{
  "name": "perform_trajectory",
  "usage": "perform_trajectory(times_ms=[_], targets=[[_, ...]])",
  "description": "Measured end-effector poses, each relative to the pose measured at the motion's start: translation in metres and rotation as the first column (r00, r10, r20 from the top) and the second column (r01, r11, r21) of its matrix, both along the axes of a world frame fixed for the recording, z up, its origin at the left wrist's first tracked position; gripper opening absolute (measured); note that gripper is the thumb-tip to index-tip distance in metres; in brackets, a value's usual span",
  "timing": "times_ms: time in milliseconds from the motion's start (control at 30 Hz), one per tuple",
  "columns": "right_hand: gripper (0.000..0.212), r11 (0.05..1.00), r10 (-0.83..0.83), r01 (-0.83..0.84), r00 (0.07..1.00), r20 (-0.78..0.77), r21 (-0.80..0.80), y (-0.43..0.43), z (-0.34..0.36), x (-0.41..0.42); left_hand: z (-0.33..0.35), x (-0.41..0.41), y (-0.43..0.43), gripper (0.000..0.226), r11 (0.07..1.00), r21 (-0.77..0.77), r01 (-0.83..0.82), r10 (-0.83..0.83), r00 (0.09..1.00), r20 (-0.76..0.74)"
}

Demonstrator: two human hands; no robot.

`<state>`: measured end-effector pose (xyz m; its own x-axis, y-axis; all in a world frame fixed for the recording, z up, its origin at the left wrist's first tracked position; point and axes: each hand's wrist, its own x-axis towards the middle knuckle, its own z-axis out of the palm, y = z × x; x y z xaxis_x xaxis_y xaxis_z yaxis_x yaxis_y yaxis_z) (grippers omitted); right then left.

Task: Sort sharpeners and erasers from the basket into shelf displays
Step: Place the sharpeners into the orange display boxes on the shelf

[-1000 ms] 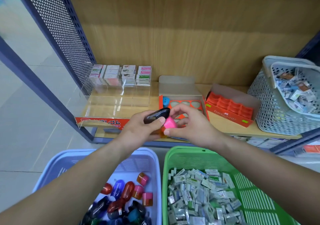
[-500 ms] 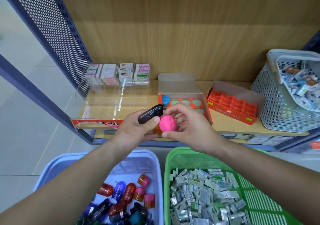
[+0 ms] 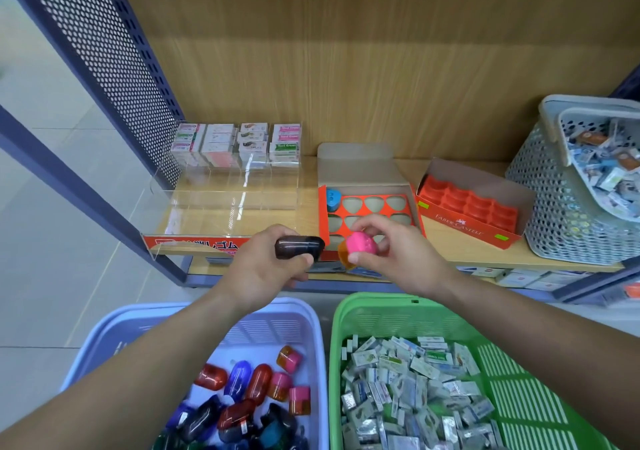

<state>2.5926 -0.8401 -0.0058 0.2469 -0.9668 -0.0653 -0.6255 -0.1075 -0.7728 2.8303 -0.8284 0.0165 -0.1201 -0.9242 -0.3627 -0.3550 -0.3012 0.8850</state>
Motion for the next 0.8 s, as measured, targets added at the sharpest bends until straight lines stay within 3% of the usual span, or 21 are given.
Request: perform_trajectory(times_ms=[200,433,633,800], targets=[[0.042,0.99,-0.13,0.131,0.991,-0.026,0.043,-0.042,-0.023,-0.008,-0.007,0.01,-0.007,0.02,0.999,-0.022,0.027,-0.024,0.993,0.117],[0.047,0.991,-0.129,0.13,0.99,-0.049,0.013,-0.09,-0.054,0.024,-0.011,0.02,-0.011,0.021,0.999,-0.046,0.026,-0.014,0.972,0.234],[0.045,0.99,-0.127,0.132,0.986,-0.111,0.04,-0.106,-0.084,0.028,-0.013,0.03,-0.012,0.021,0.998,-0.058,-0.005,0.018,0.973,0.23],[0.053,0.999,-0.019,0.012,0.974,-0.226,-0.036,-0.112,-0.093,0.025,-0.017,0.031,-0.012,0.027,0.994,-0.084,-0.075,0.091,0.974,0.206]])
